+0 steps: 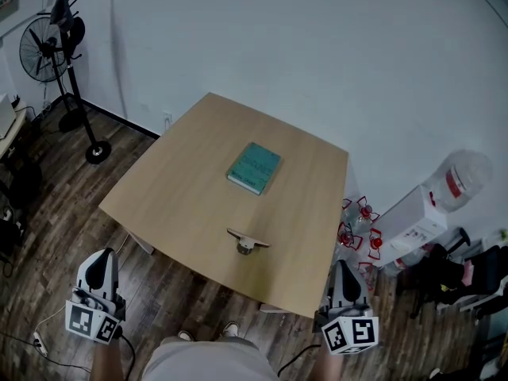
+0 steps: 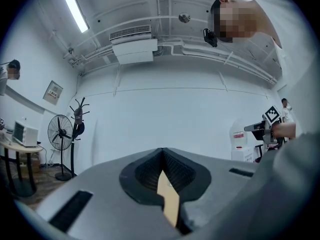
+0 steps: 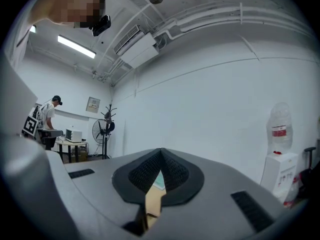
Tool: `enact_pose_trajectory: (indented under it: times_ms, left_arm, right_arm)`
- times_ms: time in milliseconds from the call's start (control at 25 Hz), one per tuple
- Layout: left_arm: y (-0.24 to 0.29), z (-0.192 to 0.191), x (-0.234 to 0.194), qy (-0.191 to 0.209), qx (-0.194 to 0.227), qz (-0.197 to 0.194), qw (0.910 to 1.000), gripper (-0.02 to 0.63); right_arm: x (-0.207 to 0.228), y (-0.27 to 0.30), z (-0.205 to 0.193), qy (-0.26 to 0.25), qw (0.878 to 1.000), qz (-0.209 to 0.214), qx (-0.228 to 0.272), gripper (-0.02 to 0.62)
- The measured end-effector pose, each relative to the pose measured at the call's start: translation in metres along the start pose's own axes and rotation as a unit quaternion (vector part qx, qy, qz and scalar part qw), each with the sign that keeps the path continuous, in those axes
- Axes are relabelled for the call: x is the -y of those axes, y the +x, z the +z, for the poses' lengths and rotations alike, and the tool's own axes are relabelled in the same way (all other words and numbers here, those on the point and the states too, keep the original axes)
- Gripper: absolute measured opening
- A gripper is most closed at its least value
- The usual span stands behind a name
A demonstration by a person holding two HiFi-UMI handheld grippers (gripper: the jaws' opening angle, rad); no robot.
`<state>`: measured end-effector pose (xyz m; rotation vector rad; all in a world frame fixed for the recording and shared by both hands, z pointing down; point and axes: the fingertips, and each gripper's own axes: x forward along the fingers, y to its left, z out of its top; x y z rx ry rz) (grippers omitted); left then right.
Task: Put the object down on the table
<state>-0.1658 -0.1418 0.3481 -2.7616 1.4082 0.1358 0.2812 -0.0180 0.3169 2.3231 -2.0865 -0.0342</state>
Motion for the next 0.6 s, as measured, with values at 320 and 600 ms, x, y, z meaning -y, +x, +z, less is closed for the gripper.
enact_pose_trajectory:
  times_ms: [320,600]
  left_arm:
    - [-0.003,-0.002,-0.001,-0.002,0.003,-0.004,1.0,0.006]
    - [-0.003,-0.002,-0.005,-0.007,0.001,-0.004,1.0,0.006]
  right_arm:
    - [-0.011,-0.001,-0.003,-0.012,1.0,0.002,-0.003,-0.003]
    - [-0.015,0.0,-0.002,-0.017,1.0,0.002,-0.005,-0.003]
